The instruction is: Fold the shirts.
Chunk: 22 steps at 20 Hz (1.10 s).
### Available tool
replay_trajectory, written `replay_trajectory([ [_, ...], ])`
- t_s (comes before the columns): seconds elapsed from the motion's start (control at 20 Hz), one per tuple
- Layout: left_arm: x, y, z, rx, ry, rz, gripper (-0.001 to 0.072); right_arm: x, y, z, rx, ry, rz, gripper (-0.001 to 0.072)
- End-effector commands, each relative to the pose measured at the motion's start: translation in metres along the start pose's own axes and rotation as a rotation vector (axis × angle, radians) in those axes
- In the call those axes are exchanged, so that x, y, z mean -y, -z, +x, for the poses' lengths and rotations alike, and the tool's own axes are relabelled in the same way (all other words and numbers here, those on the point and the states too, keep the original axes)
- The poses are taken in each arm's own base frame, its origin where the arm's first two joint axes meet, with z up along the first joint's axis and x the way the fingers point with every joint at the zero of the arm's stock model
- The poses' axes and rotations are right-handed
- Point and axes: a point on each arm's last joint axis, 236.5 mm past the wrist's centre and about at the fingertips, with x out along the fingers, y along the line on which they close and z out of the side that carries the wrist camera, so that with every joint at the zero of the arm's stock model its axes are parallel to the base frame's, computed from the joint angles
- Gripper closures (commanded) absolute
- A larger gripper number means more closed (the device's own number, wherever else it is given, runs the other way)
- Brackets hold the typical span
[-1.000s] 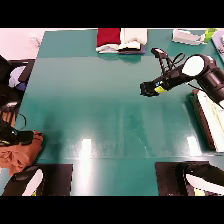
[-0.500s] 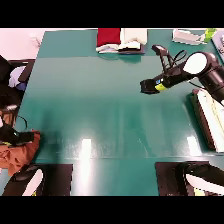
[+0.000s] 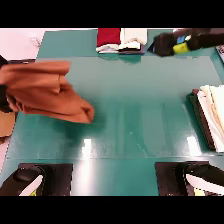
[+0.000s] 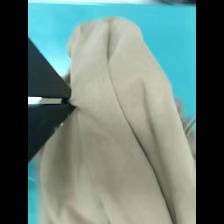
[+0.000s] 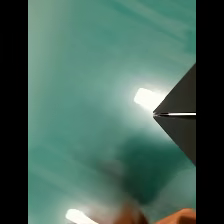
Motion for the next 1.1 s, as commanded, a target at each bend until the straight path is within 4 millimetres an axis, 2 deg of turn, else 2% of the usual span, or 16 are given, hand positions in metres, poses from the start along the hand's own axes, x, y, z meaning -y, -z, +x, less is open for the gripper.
replay_trajectory([
  [0.0,0.063,-0.048,-0.019,0.091,0.169,0.112,0.0687,-0.005,-0.043,-0.046,0.149,0.047,-0.062,0.0694],
  [0.1,0.123,-0.058,0.003,0.068,0.277,0.236,0.0688,-0.003,-0.059,-0.067,0.210,0.084,-0.086,0.0694],
  [0.2,0.202,-0.058,0.026,0.060,0.406,0.369,0.0687,0.000,-0.069,-0.084,0.256,0.121,-0.101,0.0694],
  [0.25,0.243,-0.050,0.038,0.047,0.473,0.442,0.0686,0.003,-0.071,-0.089,0.268,0.138,-0.103,0.0694],
  [0.35,0.313,-0.025,0.061,-0.004,0.577,0.558,0.0684,0.011,-0.066,-0.096,0.278,0.173,-0.095,0.0694],
  [0.45,0.365,0.009,0.079,-0.081,0.673,0.635,0.0683,0.026,-0.056,-0.100,0.272,0.233,-0.080,0.0694],
  [0.5,0.380,0.022,0.087,-0.112,0.705,0.662,0.0682,0.032,-0.050,-0.102,0.265,0.256,-0.073,0.0694],
  [0.55,0.387,0.029,0.095,-0.133,0.715,0.667,0.0652,0.036,-0.045,-0.103,0.258,0.270,-0.067,0.0694],
  [0.6,0.382,0.028,0.103,-0.142,0.694,0.664,0.0361,0.039,-0.041,-0.105,0.254,0.285,-0.067,0.0694],
  [0.65,0.366,0.020,0.112,-0.148,0.649,0.647,0.0149,0.042,-0.037,-0.105,0.250,0.293,-0.065,0.0694],
  [0.7,0.341,0.010,0.121,-0.167,0.590,0.615,0.0183,0.042,-0.034,-0.105,0.244,0.293,-0.061,0.0694],
  [0.9,0.197,-0.037,0.145,-0.222,0.337,0.385,0.0179,0.046,-0.028,-0.094,0.211,0.294,-0.055,0.0694],
  [1.0,0.132,-0.042,0.158,-0.251,0.241,0.270,0.0179,0.048,-0.027,-0.082,0.186,0.292,-0.050,0.0694],
  [1.05,0.106,-0.034,0.170,-0.297,0.202,0.222,0.0179,0.050,-0.025,-0.075,0.171,0.294,-0.048,0.0694],
])
